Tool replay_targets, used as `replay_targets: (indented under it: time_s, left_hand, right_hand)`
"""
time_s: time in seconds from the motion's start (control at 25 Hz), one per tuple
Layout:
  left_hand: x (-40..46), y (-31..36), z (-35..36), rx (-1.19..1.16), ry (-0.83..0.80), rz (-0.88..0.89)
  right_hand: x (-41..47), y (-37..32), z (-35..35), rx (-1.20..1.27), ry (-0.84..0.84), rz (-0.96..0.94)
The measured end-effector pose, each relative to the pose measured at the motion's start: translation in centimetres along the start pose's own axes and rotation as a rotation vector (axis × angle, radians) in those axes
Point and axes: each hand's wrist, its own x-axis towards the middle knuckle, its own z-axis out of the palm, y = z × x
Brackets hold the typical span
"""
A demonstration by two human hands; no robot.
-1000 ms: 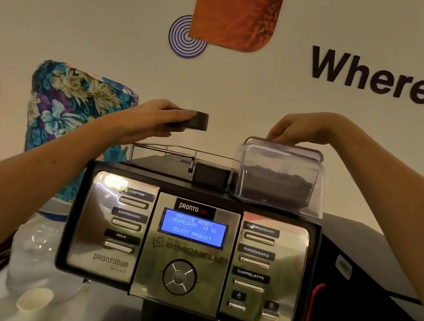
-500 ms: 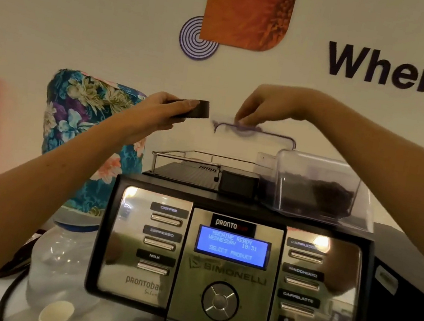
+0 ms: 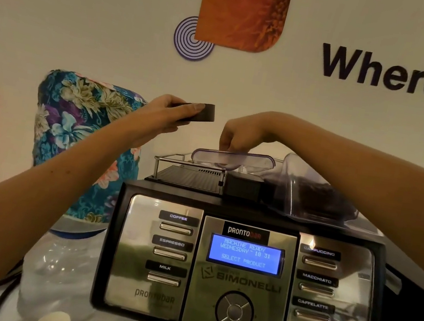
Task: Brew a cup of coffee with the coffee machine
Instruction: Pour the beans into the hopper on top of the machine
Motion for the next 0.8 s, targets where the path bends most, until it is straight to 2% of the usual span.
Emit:
replay_targets:
  time_s: [0.32,0.56,0.68,0.8]
  left_hand:
    - [0.0,1.9,1.2,0.008,-0.035,0.020]
    - [-0.1,4.6,3.0,0.003,-0.147,0.048]
    - [-0.1,6.1,4.5,-0.019,-0.228,0.067]
    - [-0.1,6.8,5.4,0.003,-0.283,0.043]
  right_hand:
    - [-1.5,1.9,-0.5,0.438,0.038,0.029]
    - [-4.6,3.2,-0.9,0.934,0.352,-0.060]
    - [-5.7,3.3,-0.6,1.029,0.495,-0.077]
    - [-6.9,4.0,-0.4,1.082,0.553,-0.067]
